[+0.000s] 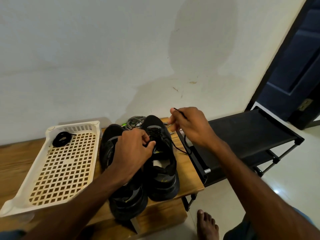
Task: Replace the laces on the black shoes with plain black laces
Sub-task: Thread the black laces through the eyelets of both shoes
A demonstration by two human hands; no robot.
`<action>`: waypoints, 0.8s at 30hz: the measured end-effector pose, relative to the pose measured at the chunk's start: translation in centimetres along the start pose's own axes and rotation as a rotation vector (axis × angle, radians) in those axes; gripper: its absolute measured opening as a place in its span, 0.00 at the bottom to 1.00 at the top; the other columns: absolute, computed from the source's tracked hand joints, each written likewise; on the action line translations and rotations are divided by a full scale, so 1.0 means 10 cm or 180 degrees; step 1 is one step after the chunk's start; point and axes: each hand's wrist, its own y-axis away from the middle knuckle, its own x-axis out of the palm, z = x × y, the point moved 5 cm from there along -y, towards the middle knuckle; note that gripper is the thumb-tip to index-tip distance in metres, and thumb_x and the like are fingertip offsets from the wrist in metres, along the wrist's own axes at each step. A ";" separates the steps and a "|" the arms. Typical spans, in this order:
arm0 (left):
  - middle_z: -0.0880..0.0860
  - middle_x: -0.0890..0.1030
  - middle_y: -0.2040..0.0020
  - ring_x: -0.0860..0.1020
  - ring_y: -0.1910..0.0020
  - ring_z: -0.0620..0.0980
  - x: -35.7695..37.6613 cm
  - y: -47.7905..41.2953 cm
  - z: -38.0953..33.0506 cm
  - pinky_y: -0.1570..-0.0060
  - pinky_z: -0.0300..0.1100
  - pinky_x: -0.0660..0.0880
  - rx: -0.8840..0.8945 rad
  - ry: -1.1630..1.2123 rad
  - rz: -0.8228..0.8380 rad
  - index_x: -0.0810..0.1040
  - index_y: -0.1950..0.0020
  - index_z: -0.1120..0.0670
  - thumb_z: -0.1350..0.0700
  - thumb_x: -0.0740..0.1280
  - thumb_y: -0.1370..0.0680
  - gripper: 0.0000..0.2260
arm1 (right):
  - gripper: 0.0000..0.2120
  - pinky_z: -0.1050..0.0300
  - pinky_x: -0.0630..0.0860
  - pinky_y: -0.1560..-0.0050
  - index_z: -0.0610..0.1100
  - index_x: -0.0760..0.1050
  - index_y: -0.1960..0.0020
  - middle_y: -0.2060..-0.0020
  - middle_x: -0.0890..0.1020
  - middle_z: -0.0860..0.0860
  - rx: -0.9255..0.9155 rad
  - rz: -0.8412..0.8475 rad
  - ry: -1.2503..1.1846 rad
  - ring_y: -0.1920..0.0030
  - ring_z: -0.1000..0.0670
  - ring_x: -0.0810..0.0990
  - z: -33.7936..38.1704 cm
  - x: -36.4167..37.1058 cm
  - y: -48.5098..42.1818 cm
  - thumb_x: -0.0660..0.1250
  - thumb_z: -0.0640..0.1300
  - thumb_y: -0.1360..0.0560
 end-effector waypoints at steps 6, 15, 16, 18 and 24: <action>0.46 0.86 0.59 0.82 0.61 0.43 -0.01 -0.02 0.00 0.62 0.31 0.70 -0.0040 -0.0042 0.0017 0.89 0.54 0.49 0.49 0.79 0.28 0.06 | 0.14 0.67 0.66 0.76 0.40 0.83 0.54 0.80 0.73 0.57 0.0488 0.0648 -0.0232 0.81 0.59 0.69 -0.06 0.29 0.02 0.67 0.48 0.18; 0.42 0.79 0.72 0.79 0.69 0.37 -0.04 -0.04 0.10 0.68 0.26 0.70 -0.0312 0.0413 0.0042 0.85 0.64 0.48 0.49 0.82 0.32 0.08 | 0.14 0.67 0.67 0.67 0.44 0.85 0.55 0.62 0.84 0.53 0.0708 0.0676 -0.0362 0.72 0.61 0.73 -0.02 0.36 -0.05 0.62 0.37 0.19; 0.42 0.80 0.71 0.80 0.70 0.37 -0.04 -0.04 0.10 0.69 0.26 0.71 -0.0306 0.0419 0.0074 0.85 0.64 0.48 0.49 0.82 0.32 0.08 | 0.12 0.66 0.69 0.65 0.42 0.86 0.53 0.62 0.84 0.53 0.0629 0.0700 -0.0292 0.69 0.61 0.75 0.00 0.37 -0.04 0.64 0.35 0.20; 0.43 0.82 0.70 0.80 0.70 0.36 -0.03 -0.05 0.11 0.69 0.25 0.73 -0.0273 0.0423 0.0176 0.85 0.63 0.48 0.49 0.81 0.31 0.07 | 0.09 0.64 0.74 0.65 0.42 0.87 0.51 0.61 0.85 0.53 0.0520 0.0672 -0.0253 0.65 0.57 0.78 0.00 0.39 -0.03 0.68 0.35 0.21; 0.46 0.85 0.63 0.83 0.64 0.39 -0.05 -0.06 0.12 0.60 0.35 0.80 -0.0237 0.0461 0.0453 0.87 0.55 0.50 0.53 0.79 0.28 0.04 | 0.03 0.66 0.79 0.66 0.46 0.87 0.55 0.62 0.87 0.51 0.0400 0.0393 -0.0318 0.67 0.55 0.83 -0.04 0.35 -0.05 0.76 0.38 0.26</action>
